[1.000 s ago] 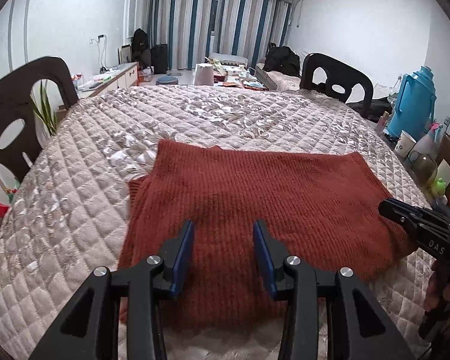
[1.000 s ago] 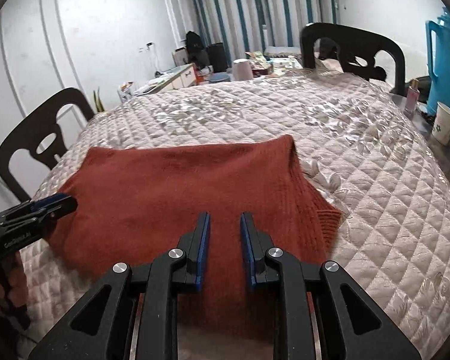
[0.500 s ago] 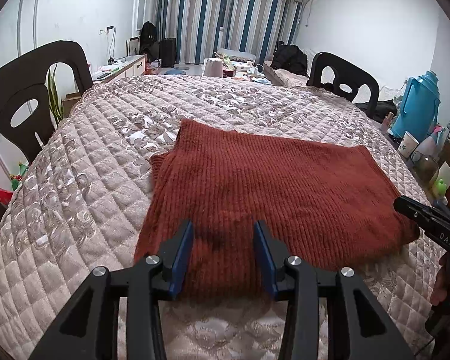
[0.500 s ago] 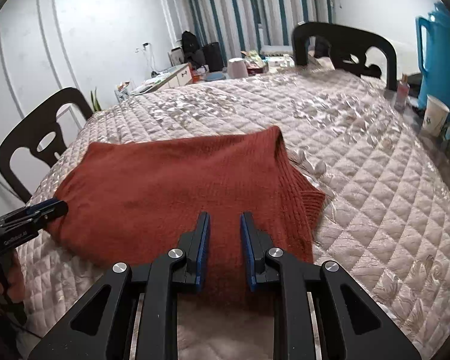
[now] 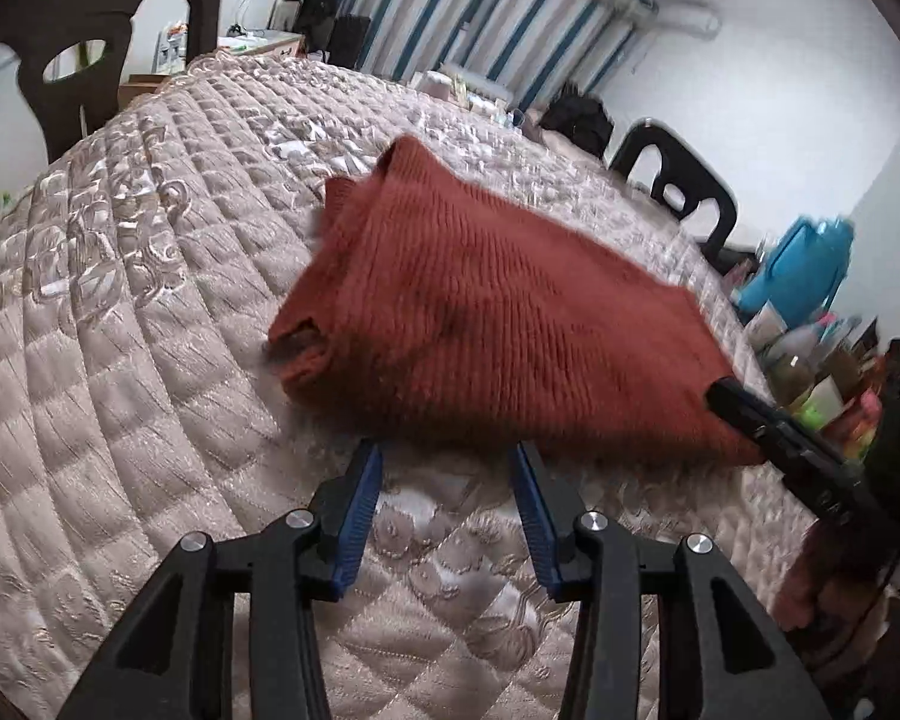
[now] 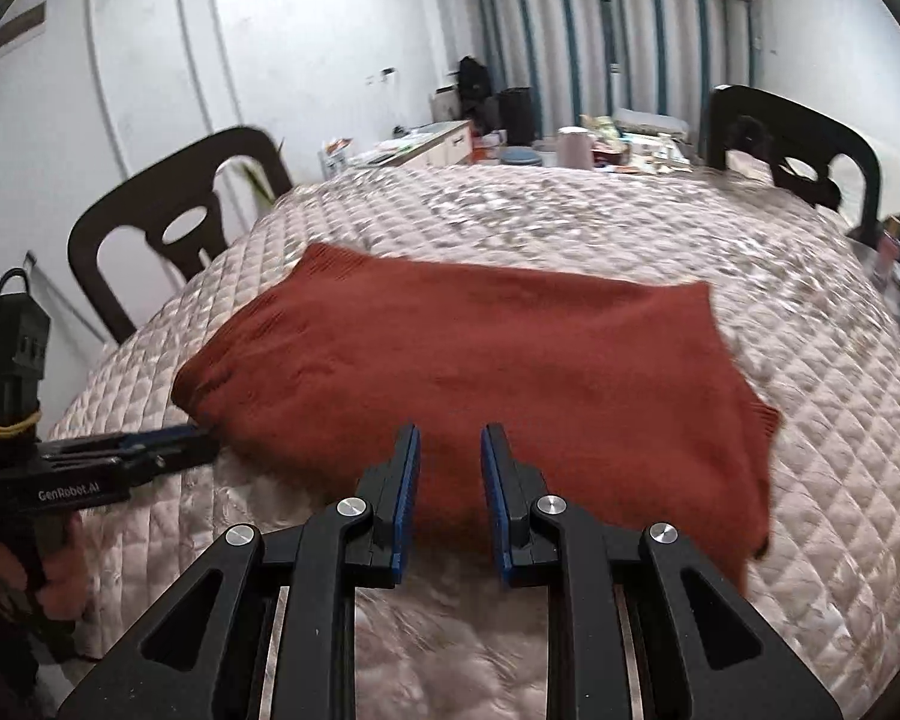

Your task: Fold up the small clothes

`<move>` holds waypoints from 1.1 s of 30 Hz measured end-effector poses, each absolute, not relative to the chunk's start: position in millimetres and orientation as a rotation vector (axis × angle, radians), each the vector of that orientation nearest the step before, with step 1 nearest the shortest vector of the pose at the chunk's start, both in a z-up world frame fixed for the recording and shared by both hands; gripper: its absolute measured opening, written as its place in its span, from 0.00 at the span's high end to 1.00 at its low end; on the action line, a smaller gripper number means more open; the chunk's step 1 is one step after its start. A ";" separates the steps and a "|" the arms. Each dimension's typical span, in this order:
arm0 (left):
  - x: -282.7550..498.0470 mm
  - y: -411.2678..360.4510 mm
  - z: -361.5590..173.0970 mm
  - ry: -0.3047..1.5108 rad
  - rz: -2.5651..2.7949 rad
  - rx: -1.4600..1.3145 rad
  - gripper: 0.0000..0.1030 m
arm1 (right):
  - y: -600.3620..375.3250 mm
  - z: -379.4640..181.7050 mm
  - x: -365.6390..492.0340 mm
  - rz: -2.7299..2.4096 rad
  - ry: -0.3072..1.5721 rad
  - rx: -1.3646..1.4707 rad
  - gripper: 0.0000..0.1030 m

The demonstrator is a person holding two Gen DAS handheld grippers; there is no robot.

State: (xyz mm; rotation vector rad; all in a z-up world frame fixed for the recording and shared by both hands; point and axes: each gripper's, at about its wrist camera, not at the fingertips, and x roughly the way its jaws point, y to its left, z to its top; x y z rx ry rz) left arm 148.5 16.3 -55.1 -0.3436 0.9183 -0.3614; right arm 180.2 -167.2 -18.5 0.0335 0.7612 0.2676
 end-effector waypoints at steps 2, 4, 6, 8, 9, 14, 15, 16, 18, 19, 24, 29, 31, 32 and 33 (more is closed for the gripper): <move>151.2 18.9 -55.6 0.923 -0.367 -0.392 0.51 | -157.5 -19.6 186.4 0.293 0.760 0.013 0.84; 155.7 22.9 -57.4 0.917 -0.372 -0.452 0.49 | -149.6 -22.0 194.5 0.305 0.764 -0.008 0.86; 161.3 24.7 -59.3 0.909 -0.368 -0.488 0.48 | -143.4 -26.5 209.1 0.310 0.780 -0.025 0.87; 167.7 27.6 -61.9 0.912 -0.366 -0.532 0.48 | -140.2 -32.1 223.0 0.291 0.806 -0.039 0.87; 170.1 29.3 -62.5 0.907 -0.364 -0.559 0.48 | -140.2 -36.5 234.0 0.277 0.825 -0.039 0.87; 182.1 33.4 -65.3 0.898 -0.360 -0.627 0.48 | -142.2 -40.1 268.7 0.236 0.851 -0.034 0.87; 184.7 32.6 -65.4 0.891 -0.356 -0.623 0.48 | -142.2 -40.6 276.0 0.230 0.857 -0.038 0.87; 186.1 31.7 -65.3 0.886 -0.350 -0.620 0.48 | -141.5 -42.5 284.9 0.219 0.867 -0.049 0.87; 189.6 30.3 -65.6 0.880 -0.341 -0.614 0.49 | -140.6 -47.5 301.2 0.201 0.892 -0.049 0.87; 191.5 29.7 -65.3 0.879 -0.337 -0.611 0.50 | -141.0 -48.9 308.2 0.204 0.894 -0.041 0.87; 199.4 29.5 -65.3 0.881 -0.328 -0.606 0.56 | -143.3 -35.8 301.8 0.192 0.877 -0.020 0.87; 199.3 32.8 -68.0 0.878 -0.324 -0.595 0.69 | -134.1 -30.0 248.8 0.236 0.858 -0.058 0.87; 195.2 34.0 -67.0 0.875 -0.326 -0.585 0.73 | -128.7 -35.0 227.1 0.249 0.870 -0.080 0.87; 193.4 34.2 -65.6 0.869 -0.326 -0.577 0.75 | -127.8 -34.7 215.8 0.250 0.855 -0.091 0.87; 190.8 34.4 -63.9 0.864 -0.327 -0.570 0.77 | -127.7 -33.5 208.4 0.254 0.846 -0.093 0.87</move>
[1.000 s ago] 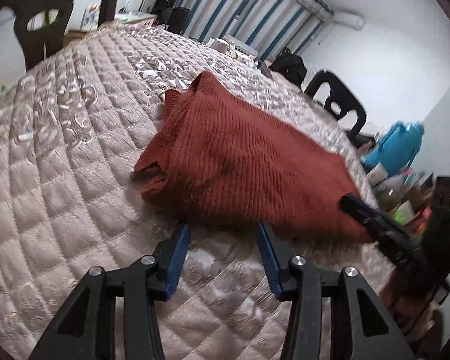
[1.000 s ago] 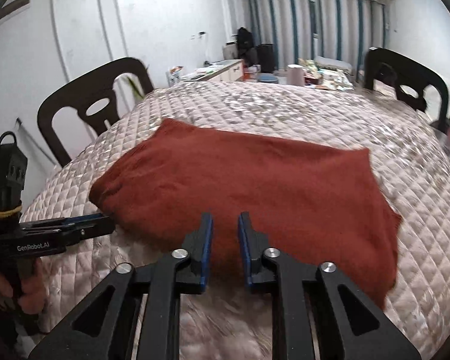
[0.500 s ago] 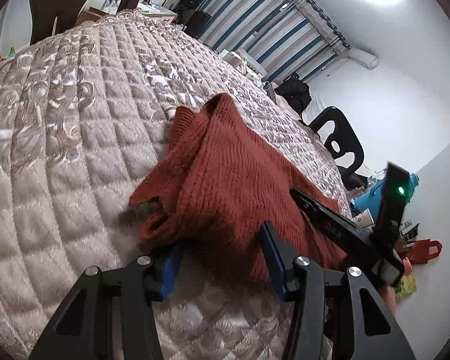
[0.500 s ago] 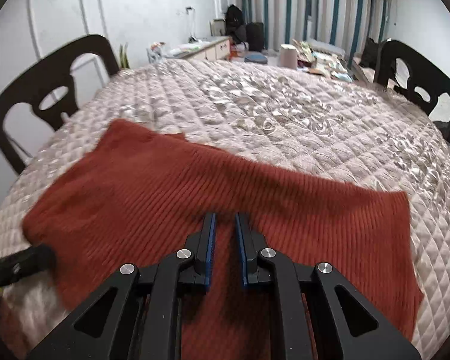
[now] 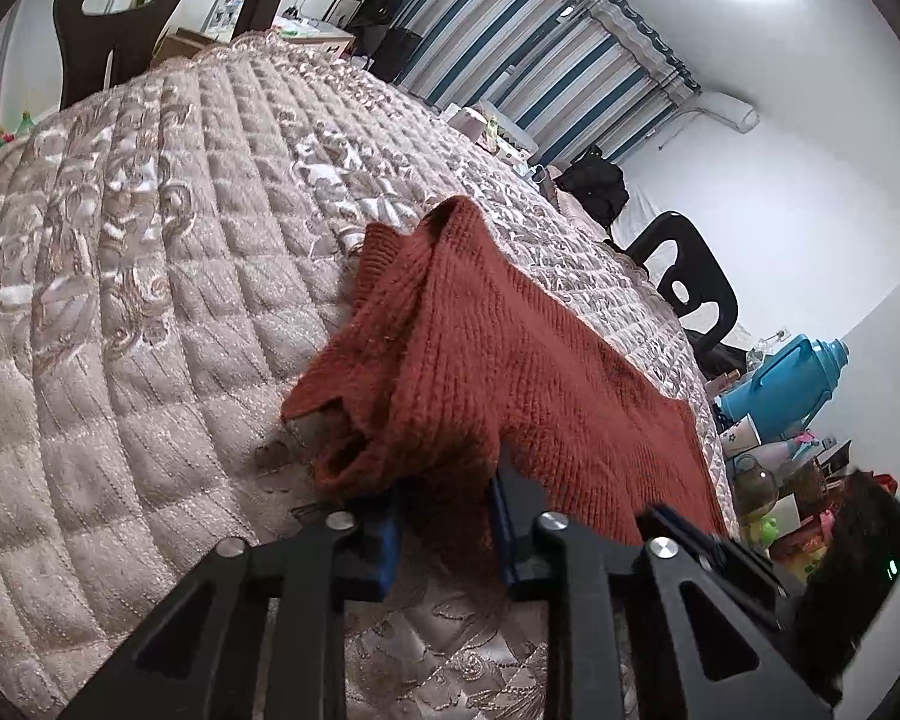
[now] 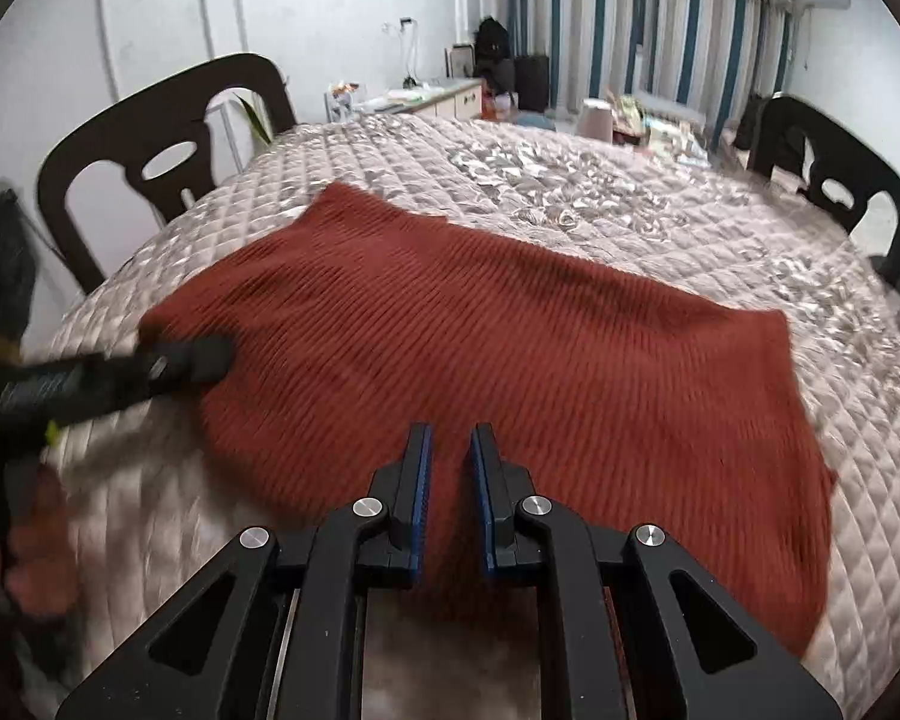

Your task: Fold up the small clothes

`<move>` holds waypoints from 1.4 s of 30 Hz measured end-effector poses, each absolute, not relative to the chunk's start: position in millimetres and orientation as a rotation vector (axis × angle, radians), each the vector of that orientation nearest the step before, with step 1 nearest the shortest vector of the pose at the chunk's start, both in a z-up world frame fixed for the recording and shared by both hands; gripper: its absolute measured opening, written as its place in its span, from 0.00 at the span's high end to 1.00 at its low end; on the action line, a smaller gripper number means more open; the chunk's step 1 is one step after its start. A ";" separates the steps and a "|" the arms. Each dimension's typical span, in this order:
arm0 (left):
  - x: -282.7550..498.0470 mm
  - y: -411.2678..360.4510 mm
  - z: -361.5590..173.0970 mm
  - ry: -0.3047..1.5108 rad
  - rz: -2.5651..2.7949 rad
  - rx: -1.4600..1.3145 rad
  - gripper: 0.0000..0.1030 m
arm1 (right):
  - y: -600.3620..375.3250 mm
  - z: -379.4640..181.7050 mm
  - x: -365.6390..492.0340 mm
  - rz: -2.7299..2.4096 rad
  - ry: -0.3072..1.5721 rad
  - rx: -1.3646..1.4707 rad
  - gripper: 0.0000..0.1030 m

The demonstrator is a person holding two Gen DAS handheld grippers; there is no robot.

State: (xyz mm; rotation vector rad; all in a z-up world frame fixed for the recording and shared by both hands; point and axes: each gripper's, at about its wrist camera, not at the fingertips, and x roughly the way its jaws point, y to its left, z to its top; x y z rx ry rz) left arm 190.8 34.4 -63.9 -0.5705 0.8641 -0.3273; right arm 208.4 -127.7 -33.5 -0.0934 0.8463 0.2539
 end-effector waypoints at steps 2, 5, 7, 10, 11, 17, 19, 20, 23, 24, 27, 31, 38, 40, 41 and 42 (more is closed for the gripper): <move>187.7 34.1 -58.9 0.852 -0.331 -0.557 0.79 | -134.2 -29.0 194.8 0.281 0.845 -0.045 0.87; 183.2 31.6 -44.2 0.818 -0.346 -0.527 0.84 | -148.1 -24.3 178.6 0.272 0.825 0.007 0.87; 182.3 26.7 -31.3 0.791 -0.365 -0.504 0.89 | -161.2 -20.8 169.5 0.245 0.808 0.038 0.87; 182.0 13.7 -7.1 0.745 -0.410 -0.464 0.90 | -183.5 -15.8 157.5 0.218 0.787 0.110 0.87; 182.0 6.2 1.2 0.729 -0.426 -0.444 0.90 | -192.2 -13.9 152.2 0.205 0.776 0.131 0.87; 179.7 -67.2 40.4 0.669 -0.576 -0.313 0.91 | -241.7 -5.4 123.9 0.127 0.723 0.267 0.87; 175.7 -99.8 45.5 0.658 -0.645 -0.257 0.91 | -259.5 -3.4 112.4 0.087 0.703 0.300 0.87; 172.1 -116.7 45.5 0.655 -0.681 -0.226 0.91 | -268.8 -3.2 106.6 0.063 0.696 0.317 0.87; 161.6 -165.1 30.5 0.688 -0.786 -0.144 0.91 | -290.1 -3.6 93.3 0.013 0.685 0.350 0.87; 159.2 -179.0 21.2 0.712 -0.812 -0.120 0.91 | -297.3 -4.7 89.3 -0.007 0.683 0.361 0.87; 157.0 -209.8 -14.9 0.822 -0.864 -0.077 0.91 | -316.2 -9.2 79.7 -0.052 0.686 0.393 0.87; 150.2 -218.7 -36.7 0.858 -0.885 -0.048 0.91 | -333.0 -17.0 72.8 -0.073 0.698 0.427 0.87; 135.1 -191.1 -12.3 0.818 -0.980 -0.107 0.61 | -336.8 -7.4 80.0 -0.035 0.657 0.437 0.84; 129.0 -178.9 -3.5 0.772 -0.976 -0.115 0.61 | -335.4 -0.7 83.8 -0.020 0.633 0.431 0.84; 129.3 -171.5 0.7 0.751 -0.955 -0.119 0.61 | -333.5 4.0 87.0 -0.009 0.621 0.423 0.84; 133.7 -164.7 4.6 0.736 -0.915 -0.124 0.61 | -331.6 7.5 90.8 0.003 0.613 0.412 0.84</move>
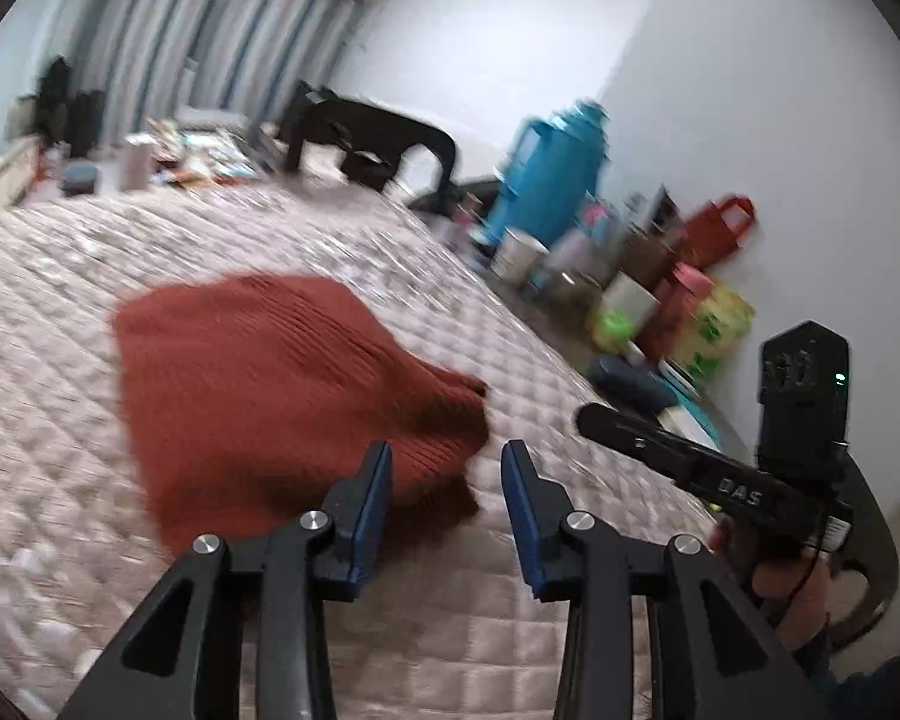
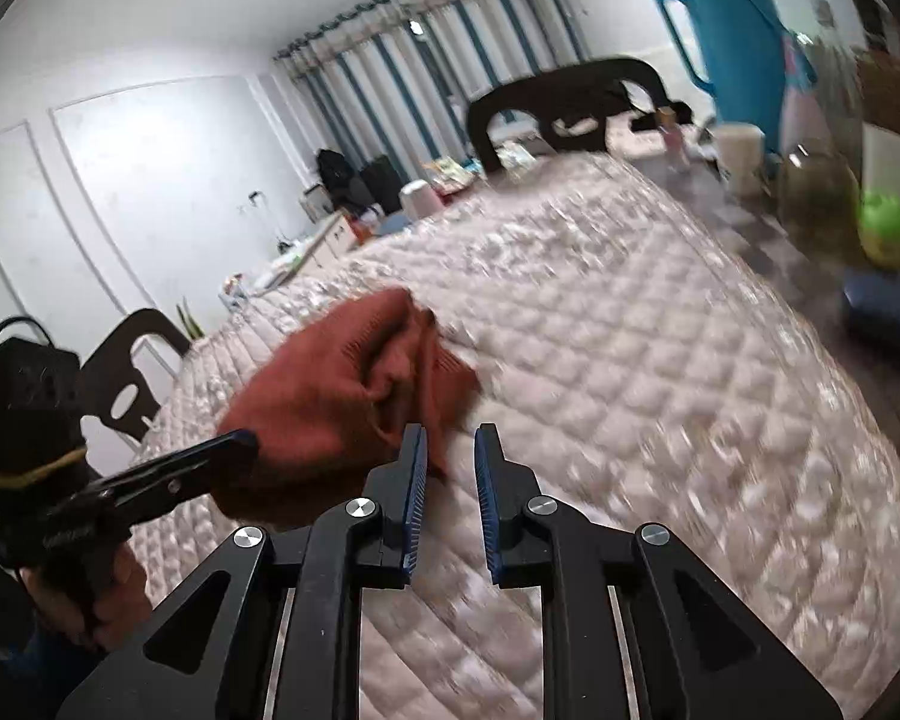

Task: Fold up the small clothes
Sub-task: 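Grasp the opposite side of the sweater with the right gripper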

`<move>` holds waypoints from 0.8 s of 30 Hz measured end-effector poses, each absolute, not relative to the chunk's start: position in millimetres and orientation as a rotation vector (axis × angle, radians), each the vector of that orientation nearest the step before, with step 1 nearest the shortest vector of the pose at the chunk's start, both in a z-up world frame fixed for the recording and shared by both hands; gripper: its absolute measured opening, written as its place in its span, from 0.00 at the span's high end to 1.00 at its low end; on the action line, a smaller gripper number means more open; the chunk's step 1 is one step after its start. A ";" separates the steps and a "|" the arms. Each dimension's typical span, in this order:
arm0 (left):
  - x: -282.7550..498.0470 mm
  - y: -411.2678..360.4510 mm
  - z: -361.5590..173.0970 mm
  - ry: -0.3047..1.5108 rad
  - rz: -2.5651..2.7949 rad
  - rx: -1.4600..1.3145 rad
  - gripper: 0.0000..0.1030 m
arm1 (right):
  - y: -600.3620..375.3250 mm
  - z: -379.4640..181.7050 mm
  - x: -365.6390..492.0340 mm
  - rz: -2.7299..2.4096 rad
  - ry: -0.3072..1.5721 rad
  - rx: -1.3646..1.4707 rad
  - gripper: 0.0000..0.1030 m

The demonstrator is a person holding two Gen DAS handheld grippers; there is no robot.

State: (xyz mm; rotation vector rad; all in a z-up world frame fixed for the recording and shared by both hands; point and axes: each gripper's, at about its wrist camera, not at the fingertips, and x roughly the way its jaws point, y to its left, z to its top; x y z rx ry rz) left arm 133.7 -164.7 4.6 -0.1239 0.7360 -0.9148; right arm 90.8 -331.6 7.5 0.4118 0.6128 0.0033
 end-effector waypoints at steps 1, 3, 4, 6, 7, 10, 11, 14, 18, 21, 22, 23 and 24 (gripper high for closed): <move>139.2 -158.6 6.9 0.724 -0.868 -0.126 0.61 | -326.8 12.9 96.7 0.023 0.603 0.392 0.84; 155.7 -146.4 8.1 0.717 -0.771 -0.133 0.61 | -316.3 21.6 108.9 0.055 0.591 0.354 0.84; 163.1 -142.3 6.2 0.728 -0.733 -0.136 0.61 | -309.5 25.1 116.7 0.077 0.585 0.328 0.84; 176.2 -135.5 -0.3 0.747 -0.683 -0.150 0.61 | -297.3 26.4 134.7 0.118 0.591 0.286 0.84; 179.6 -134.7 -3.2 0.755 -0.676 -0.154 0.61 | -292.9 21.6 147.2 0.120 0.620 0.278 0.84; 182.6 -134.1 -10.2 0.765 -0.682 -0.151 0.61 | -284.8 0.8 169.3 0.150 0.717 0.258 0.84; 182.1 -135.3 -10.8 0.758 -0.685 -0.142 0.61 | -283.2 -8.5 173.5 0.140 0.754 0.249 0.84; 184.0 -135.6 -10.4 0.755 -0.697 -0.132 0.61 | -283.9 -21.4 169.4 0.144 0.772 0.255 0.93; 178.4 -134.5 -11.4 0.746 -0.726 -0.132 0.61 | -283.8 -5.3 144.2 0.163 0.709 0.286 0.94; 176.1 -138.2 -23.9 0.758 -0.728 -0.098 0.61 | -285.9 -20.4 143.1 0.148 0.756 0.298 0.94; 176.0 -140.1 -28.2 0.767 -0.730 -0.092 0.61 | -288.6 -32.4 146.3 0.135 0.785 0.311 0.94; 174.9 -140.8 -29.1 0.761 -0.722 -0.083 0.61 | -292.2 -39.1 148.1 0.140 0.792 0.338 0.94; 173.3 -141.7 -27.4 0.755 -0.716 -0.068 0.61 | -297.2 -39.8 147.4 0.149 0.781 0.367 0.94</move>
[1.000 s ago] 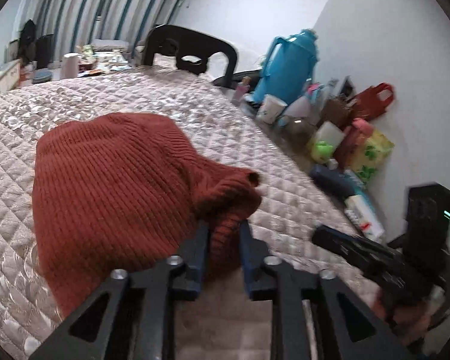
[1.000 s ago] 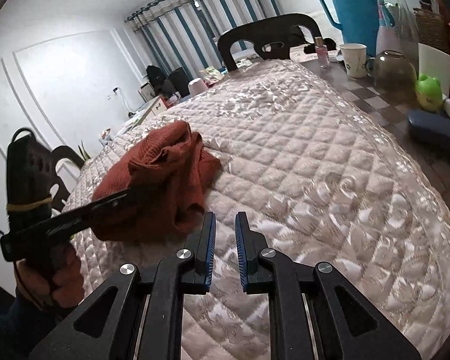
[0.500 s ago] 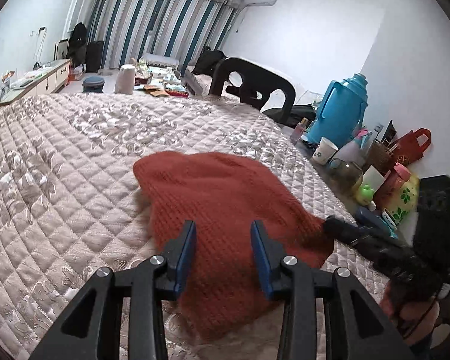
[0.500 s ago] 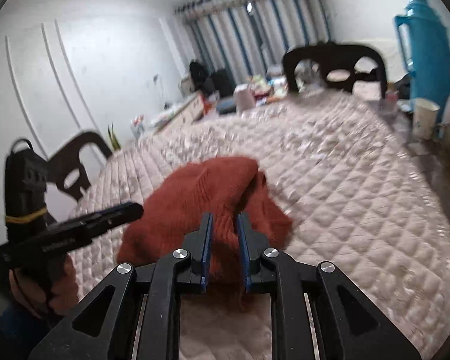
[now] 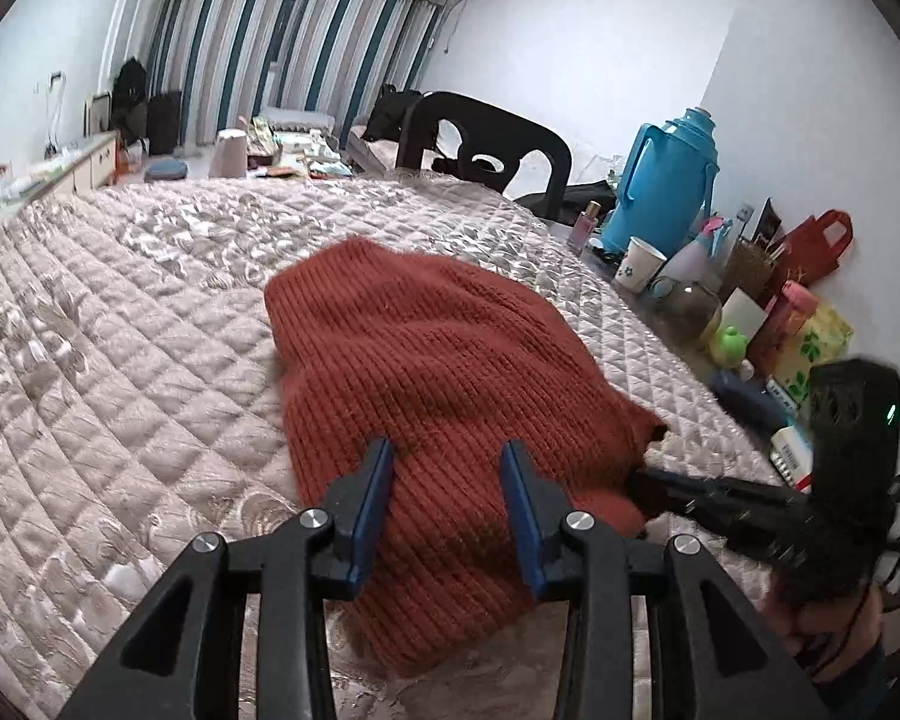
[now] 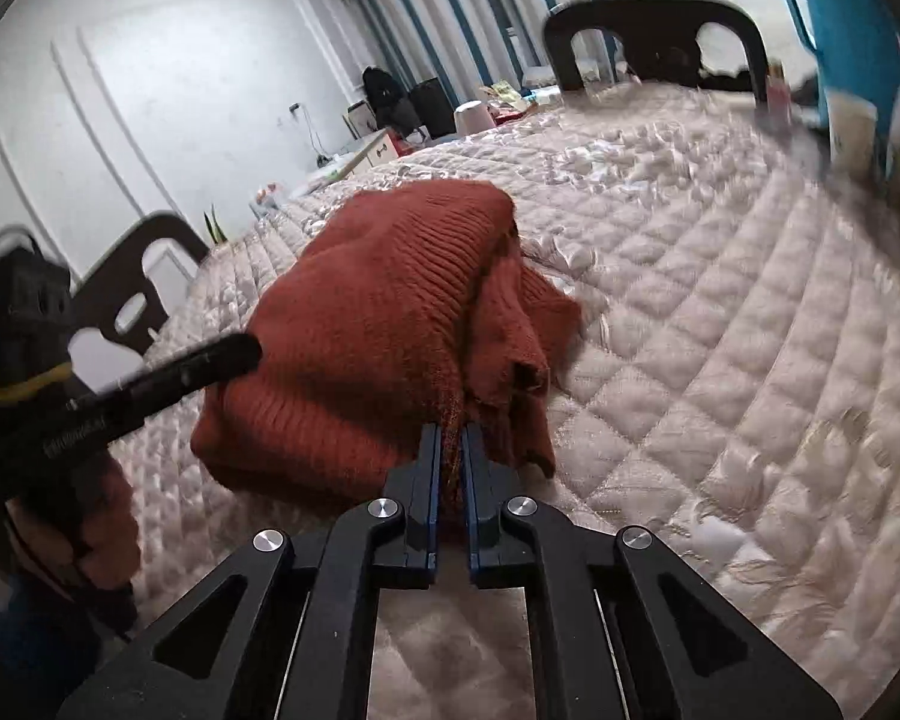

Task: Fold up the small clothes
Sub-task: 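Grasp the opposite side of the sweater with the right gripper, then fold the held side over the bundle with the right gripper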

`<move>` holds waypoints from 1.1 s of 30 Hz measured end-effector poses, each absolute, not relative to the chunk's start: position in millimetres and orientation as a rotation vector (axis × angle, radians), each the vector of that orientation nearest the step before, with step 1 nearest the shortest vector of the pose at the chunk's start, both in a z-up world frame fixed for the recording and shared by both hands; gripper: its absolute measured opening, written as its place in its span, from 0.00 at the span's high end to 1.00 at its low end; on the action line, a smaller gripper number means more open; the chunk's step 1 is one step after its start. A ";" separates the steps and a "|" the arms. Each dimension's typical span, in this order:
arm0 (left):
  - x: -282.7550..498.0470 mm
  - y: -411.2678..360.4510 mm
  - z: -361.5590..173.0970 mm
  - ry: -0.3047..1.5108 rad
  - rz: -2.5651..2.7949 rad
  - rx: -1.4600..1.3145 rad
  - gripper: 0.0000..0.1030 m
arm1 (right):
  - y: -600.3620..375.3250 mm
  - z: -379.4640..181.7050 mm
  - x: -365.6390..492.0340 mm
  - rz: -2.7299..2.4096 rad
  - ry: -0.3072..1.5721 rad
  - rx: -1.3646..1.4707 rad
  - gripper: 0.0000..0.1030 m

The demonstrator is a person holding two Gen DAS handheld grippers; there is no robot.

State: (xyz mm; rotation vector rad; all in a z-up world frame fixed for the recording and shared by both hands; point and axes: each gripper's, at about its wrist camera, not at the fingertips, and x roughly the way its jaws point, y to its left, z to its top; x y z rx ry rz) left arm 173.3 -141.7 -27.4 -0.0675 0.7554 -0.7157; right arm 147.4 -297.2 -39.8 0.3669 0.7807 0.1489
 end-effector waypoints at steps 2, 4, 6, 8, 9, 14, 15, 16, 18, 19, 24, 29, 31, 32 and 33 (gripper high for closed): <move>172.2 -140.3 -22.2 0.757 -0.710 -0.064 0.61 | -300.0 -30.0 146.5 0.141 0.763 0.367 0.92; 171.7 -135.2 -14.7 0.748 -0.717 -0.084 0.61 | -298.6 -13.0 140.4 0.102 0.718 0.322 0.90; 173.7 -130.6 -6.9 0.723 -0.708 -0.099 0.61 | -295.6 8.7 133.4 0.085 0.645 0.291 0.90; 180.0 -130.7 -2.1 0.711 -0.704 -0.114 0.61 | -293.4 22.8 134.6 0.094 0.601 0.286 0.90; 182.4 -131.8 -2.1 0.715 -0.703 -0.117 0.61 | -290.2 27.9 138.9 0.108 0.587 0.281 0.90; 172.0 -144.6 -25.2 0.776 -0.735 -0.066 0.61 | -270.7 7.0 172.4 0.141 0.675 0.219 0.90; 166.3 -145.0 -30.8 0.764 -0.729 -0.045 0.61 | -269.5 -1.8 176.1 0.127 0.706 0.205 0.90; 160.2 -146.1 -34.0 0.746 -0.731 -0.019 0.61 | -269.3 -17.5 181.2 0.113 0.760 0.187 0.90; 154.1 -148.3 -32.8 0.728 -0.720 0.016 0.61 | -277.8 -27.7 176.4 0.128 0.738 0.218 0.91; 155.1 -148.8 -31.1 0.734 -0.718 0.018 0.61 | -280.7 -27.3 174.9 0.132 0.743 0.231 0.91; 176.0 -140.3 -7.3 0.731 -0.713 -0.048 0.61 | -279.0 -2.9 175.7 0.138 0.711 0.230 0.89; 216.0 -154.2 0.9 0.747 -0.611 -0.037 0.61 | -274.5 16.4 208.1 0.136 0.681 0.214 0.89; 230.2 -163.7 -10.7 0.781 -0.587 -0.019 0.61 | -275.3 7.9 229.9 0.136 0.714 0.225 0.89; 235.5 -168.9 -19.4 0.804 -0.581 -0.005 0.61 | -276.2 0.2 240.5 0.124 0.740 0.223 0.89; 237.9 -173.3 -27.7 0.819 -0.578 0.005 0.61 | -278.2 -8.1 248.0 0.108 0.765 0.219 0.89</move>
